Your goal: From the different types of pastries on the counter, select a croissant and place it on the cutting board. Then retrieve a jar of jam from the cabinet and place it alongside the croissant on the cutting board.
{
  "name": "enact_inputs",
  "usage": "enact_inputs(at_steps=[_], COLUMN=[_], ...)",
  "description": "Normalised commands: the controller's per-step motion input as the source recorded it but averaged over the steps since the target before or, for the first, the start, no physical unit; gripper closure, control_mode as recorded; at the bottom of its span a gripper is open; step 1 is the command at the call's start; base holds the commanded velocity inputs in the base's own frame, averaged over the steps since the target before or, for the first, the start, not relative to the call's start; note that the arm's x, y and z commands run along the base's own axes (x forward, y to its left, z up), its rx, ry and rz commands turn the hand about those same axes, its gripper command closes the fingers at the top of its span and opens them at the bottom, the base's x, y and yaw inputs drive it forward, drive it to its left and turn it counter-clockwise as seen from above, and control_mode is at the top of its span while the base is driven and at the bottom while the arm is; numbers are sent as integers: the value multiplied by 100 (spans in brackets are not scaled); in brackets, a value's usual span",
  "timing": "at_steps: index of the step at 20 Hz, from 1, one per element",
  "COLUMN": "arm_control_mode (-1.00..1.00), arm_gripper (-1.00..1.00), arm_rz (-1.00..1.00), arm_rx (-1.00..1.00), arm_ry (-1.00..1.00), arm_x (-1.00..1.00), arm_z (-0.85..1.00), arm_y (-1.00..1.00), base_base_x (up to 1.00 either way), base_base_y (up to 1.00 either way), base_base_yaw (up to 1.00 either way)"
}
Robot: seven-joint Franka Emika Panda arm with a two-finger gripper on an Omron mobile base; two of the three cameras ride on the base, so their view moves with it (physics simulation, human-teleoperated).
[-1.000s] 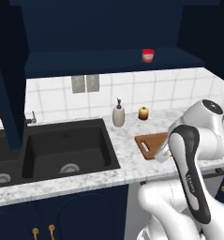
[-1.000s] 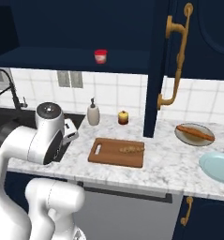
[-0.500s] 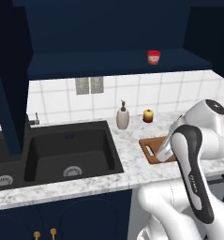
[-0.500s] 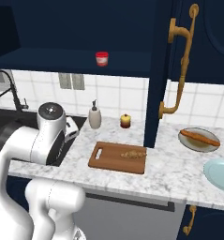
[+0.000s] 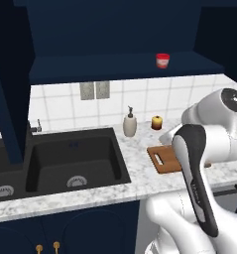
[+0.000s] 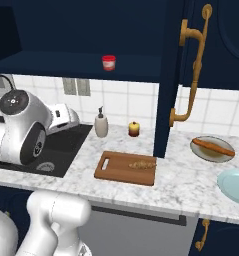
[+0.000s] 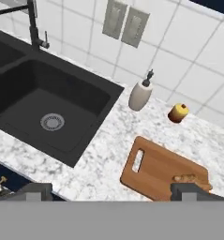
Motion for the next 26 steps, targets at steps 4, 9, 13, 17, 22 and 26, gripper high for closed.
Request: enact_inputs(at_steps=[4,9,13,17,22,26], arm_control_mode=[-100,-100,-100,-100,-100,-100], arm_gripper=[-100,-100,-100,-100,-100,-100], arm_rz=[-31,-28,-19,-9,-6,0], arm_rx=[0,0,0,1,13,22], arm_ry=[-22,-22,-32,-27,-12,-7], arm_x=[-31,-30,-6,11,51,43], arm_z=[81,91,81,94,22,-10], arm_y=[-33,-28,-19,-18,-7,-8], base_base_x=[0,0,0,0,0,0], base_base_y=[0,0,0,0,0,0], base_base_yaw=[0,0,0,0,0,0])
